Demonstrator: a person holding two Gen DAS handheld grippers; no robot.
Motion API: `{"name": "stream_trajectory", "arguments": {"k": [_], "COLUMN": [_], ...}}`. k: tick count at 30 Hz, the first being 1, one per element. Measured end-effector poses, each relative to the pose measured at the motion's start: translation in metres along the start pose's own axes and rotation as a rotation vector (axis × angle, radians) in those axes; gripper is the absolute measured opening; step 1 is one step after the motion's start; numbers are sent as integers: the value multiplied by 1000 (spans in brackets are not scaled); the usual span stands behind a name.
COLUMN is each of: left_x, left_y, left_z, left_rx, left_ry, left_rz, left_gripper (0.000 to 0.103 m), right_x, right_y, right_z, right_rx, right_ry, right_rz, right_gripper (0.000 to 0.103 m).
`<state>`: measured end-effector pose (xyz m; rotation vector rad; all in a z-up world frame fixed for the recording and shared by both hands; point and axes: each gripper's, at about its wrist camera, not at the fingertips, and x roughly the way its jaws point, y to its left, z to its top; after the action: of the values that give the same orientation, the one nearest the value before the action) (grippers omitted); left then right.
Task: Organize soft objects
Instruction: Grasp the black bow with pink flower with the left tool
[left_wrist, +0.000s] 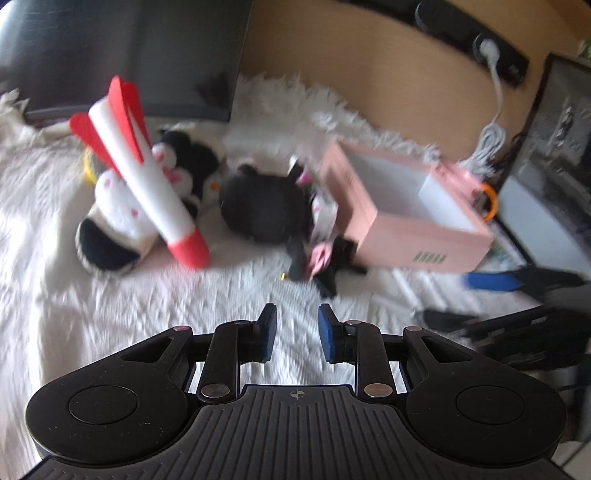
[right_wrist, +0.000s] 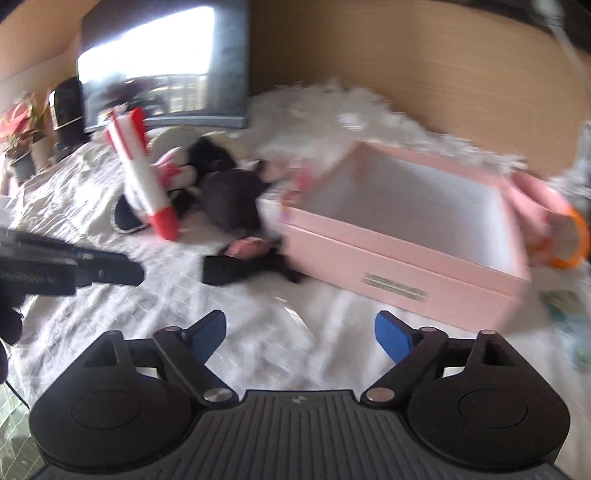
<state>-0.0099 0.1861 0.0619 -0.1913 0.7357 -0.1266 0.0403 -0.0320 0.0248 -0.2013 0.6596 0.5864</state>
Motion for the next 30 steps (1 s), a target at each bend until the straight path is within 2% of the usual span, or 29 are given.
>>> {"name": "stream_trajectory", "arguments": {"k": [2,7,9,10,16,17,18,19,22,24,27,30], "left_x": [-2,1,8,13,29,31,34,37,54,63,77,96], "left_y": [9,26,28,27,16,11,5,-1,-15,-17,-18,-25], "left_z": [9,15,15,15,19,21,23,25,31,32,32,31], "left_rx": [7,12,28,31,24,36,47,52,63,55,24,33], "left_ry": [-9,5,17,26,28,26,30,39,82,80,95,178], "left_rz": [-29,-71,-95,-103,-125,-121,-111,-102,-51,-21,-22,-5], "left_gripper": [27,27,27,27,27,27,27,27,27,27,27,27], "right_x": [17,48,53,54,28,21,14,9,-7,-16,-29,-39], "right_y": [15,23,24,23,18,16,13,8,-6,-15,-25,-30], "right_z": [7,8,3,1,-4,-6,-8,-10,-23,-32,-42,-48], "right_rx": [-30,-68,-67,-61,-39,-34,-23,-4,49,68,94,108], "right_ry": [6,63,83,92,77,67,69,89,91,90,88,80], "right_rz": [-6,-10,-2,5,-19,-16,-10,-14,-76,-108,-133,-158], "right_gripper": [87,87,81,74,67,45,32,27,27,27,28,40]}}
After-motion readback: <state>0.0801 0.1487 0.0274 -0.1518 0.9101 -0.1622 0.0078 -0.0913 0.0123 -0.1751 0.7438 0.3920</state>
